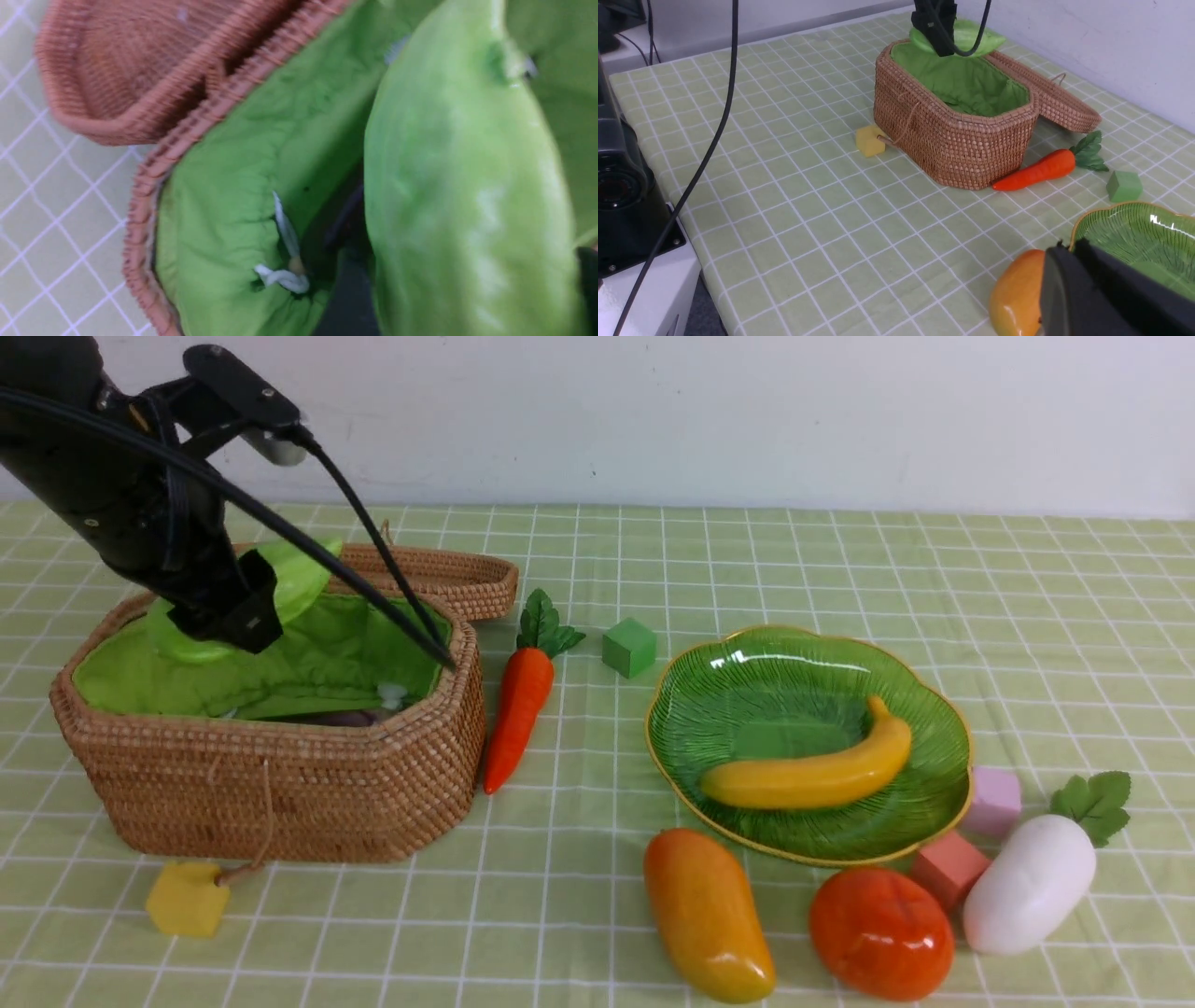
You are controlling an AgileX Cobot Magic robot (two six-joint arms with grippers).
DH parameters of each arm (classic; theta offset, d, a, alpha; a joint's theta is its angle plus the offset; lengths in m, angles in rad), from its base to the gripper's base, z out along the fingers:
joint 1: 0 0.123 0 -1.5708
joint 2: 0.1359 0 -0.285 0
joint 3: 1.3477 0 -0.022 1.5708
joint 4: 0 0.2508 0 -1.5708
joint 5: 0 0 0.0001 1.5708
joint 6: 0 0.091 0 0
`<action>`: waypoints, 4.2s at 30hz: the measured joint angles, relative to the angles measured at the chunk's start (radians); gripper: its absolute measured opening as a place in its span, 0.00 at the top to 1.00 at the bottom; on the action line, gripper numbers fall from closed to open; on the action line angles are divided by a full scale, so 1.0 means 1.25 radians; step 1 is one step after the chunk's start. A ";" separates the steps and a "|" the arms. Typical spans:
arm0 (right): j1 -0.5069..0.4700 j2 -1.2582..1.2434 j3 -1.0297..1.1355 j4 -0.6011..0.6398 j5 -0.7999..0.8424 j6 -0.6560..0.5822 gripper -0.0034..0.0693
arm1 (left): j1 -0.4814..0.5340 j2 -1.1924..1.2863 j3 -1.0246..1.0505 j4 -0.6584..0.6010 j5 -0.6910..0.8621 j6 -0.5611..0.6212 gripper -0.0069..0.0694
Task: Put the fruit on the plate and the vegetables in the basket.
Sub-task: Take a chayote with your left arm and place it on the basket on the left, then use the left arm to grab a carrot and put it into the left basket
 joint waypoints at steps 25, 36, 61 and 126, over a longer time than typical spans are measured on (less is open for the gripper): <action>0.000 0.000 0.000 -0.009 -0.002 0.000 0.91 | -0.446 0.137 -0.090 0.241 0.074 -0.659 0.91; 0.000 0.000 0.000 -0.013 -0.001 0.000 0.91 | -0.437 0.361 -0.280 0.332 0.052 -0.794 0.39; 0.000 0.000 0.000 -0.037 0.000 0.000 0.91 | -0.436 0.454 -0.290 0.507 -0.042 -0.882 0.32; 0.076 0.000 0.000 -0.067 0.018 0.000 0.88 | -0.430 0.561 -0.415 0.560 0.041 -0.824 0.25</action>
